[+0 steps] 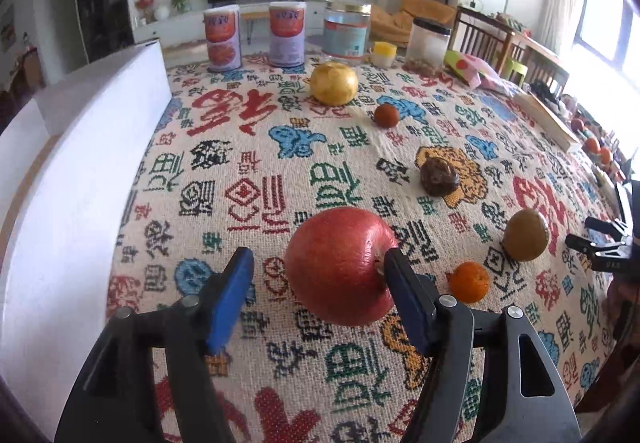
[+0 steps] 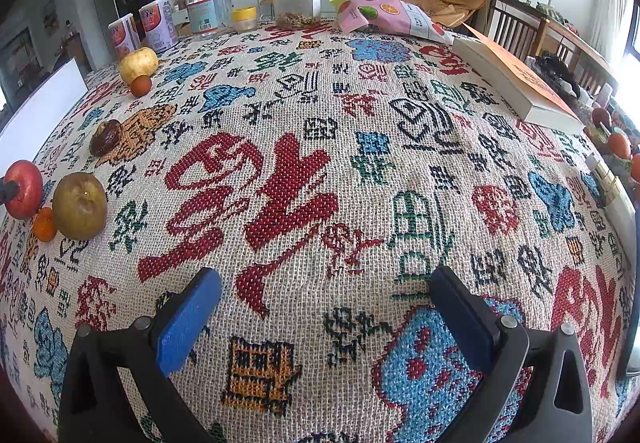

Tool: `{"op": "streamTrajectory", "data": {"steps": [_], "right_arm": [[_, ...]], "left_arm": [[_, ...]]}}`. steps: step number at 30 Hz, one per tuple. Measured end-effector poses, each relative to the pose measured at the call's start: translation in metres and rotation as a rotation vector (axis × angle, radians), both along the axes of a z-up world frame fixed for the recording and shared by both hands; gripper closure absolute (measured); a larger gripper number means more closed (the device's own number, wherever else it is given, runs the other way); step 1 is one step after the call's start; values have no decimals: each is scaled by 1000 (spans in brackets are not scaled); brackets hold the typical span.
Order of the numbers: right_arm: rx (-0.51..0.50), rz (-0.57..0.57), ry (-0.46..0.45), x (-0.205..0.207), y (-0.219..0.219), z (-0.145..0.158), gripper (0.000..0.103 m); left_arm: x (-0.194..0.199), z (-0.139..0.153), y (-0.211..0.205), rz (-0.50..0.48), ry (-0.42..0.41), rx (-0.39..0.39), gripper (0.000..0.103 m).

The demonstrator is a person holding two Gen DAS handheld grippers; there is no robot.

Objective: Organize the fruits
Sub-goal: 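Lower the red apple back onto the cloth and open the left tool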

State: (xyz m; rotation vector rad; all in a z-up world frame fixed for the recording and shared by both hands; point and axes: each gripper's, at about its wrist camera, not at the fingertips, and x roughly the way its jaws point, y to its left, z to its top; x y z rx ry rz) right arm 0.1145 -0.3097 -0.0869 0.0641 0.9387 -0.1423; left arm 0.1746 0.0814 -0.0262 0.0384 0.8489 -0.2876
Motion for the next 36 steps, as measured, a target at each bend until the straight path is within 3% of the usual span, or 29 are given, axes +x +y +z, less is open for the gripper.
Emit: {"op": "streamTrajectory", "data": {"steps": [8,11,16,22,28,31,36], "right_arm": [[0,0,0,0,0,0,0],[0,0,0,0,0,0,0],[0,0,0,0,0,0,0],[0,0,0,0,0,0,0],[1,0,0,1,0,0,0],[0,0,0,1,0,0,0],[0,-1,0,1,0,0,0]], "left_arm": [[11,4,27,111,-16,6,32],[13,5,32,127,-15,-28,31],[-7,9,23,77,-37,-67,14],[-29,-16,-6,29,-7,49,10],[-17,-46,-2,167,47,128,10],[-12,-49,9,217,74,87,8],[-12,-53,9,231,73,100,4]]}}
